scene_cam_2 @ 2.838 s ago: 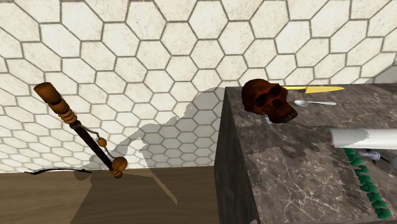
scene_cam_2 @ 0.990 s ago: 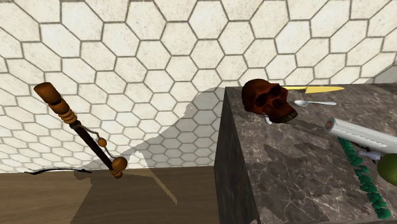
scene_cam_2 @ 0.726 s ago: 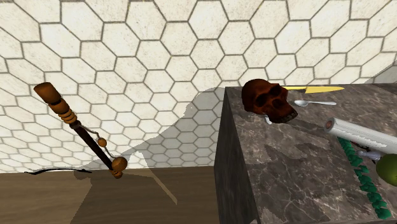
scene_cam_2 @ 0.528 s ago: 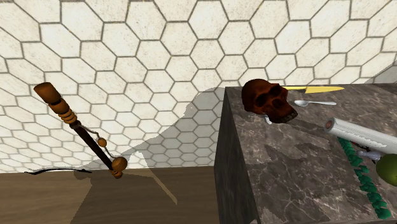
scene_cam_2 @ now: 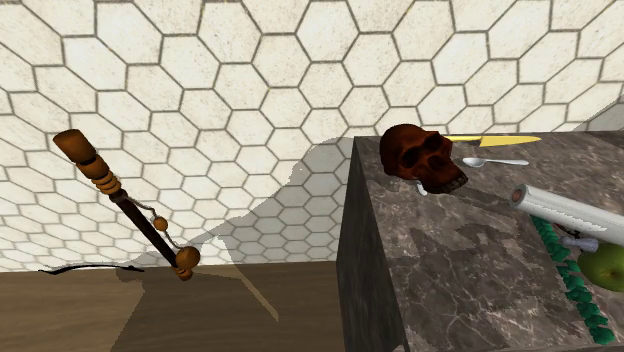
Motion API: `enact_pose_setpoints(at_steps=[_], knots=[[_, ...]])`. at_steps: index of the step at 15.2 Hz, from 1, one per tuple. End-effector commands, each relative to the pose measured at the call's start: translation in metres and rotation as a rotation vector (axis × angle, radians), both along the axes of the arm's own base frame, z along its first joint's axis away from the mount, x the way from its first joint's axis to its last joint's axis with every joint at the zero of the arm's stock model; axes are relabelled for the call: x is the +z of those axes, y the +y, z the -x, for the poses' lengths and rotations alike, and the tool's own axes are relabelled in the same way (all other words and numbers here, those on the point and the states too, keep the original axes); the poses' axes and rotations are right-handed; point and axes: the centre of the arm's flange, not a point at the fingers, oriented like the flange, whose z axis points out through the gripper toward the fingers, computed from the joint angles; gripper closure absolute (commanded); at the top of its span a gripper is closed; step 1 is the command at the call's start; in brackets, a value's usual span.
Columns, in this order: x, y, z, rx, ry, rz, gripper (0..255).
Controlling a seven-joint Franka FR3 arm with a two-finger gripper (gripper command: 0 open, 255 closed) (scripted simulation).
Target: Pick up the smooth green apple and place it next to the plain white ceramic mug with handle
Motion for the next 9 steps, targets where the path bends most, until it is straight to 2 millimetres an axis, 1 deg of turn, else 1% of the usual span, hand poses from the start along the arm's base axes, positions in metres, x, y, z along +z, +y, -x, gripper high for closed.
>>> enact_pose_setpoints(at_steps=[1, 2, 9], knots=[[0.0124, 0.0076, 0.0195, 0.0, 0.0, 0.0, 0], [0.0182, 0.0108, 0.0276, 0.0, 0.0, 0.0, 0], [0.0182, 0.0108, 0.0276, 0.0, 0.0, 0.0, 0]])
